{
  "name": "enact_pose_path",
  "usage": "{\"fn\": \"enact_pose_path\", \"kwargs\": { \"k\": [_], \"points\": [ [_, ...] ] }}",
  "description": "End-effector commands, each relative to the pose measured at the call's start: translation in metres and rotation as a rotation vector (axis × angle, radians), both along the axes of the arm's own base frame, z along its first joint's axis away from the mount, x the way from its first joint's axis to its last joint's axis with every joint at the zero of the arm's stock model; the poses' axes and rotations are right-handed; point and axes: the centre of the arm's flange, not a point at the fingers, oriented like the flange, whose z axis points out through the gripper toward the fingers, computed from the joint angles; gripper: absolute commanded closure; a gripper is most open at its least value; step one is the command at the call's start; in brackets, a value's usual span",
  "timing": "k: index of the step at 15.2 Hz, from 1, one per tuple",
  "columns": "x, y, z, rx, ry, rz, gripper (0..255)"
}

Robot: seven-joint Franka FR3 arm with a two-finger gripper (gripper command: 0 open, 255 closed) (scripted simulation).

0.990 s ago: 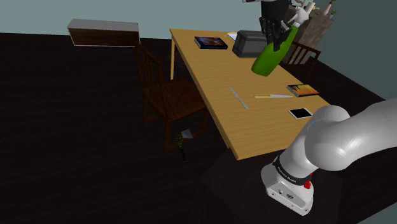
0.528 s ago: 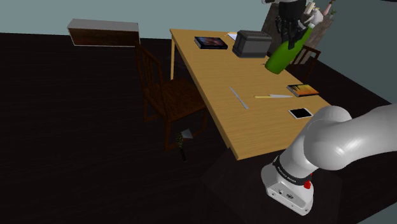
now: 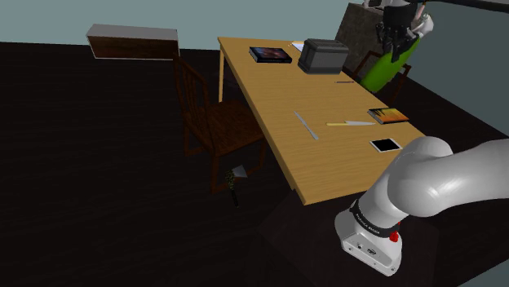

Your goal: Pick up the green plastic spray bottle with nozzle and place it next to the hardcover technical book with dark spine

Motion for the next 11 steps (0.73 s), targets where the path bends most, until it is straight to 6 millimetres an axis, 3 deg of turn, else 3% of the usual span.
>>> {"fn": "enact_pose_path", "kwargs": {
  "k": [1, 11],
  "points": [
    [-0.013, -0.025, 0.002, -0.001, 0.0, 0.001, 255],
    [-0.066, -0.146, 0.003, -0.001, 0.0, 0.001, 255]
  ]
}}
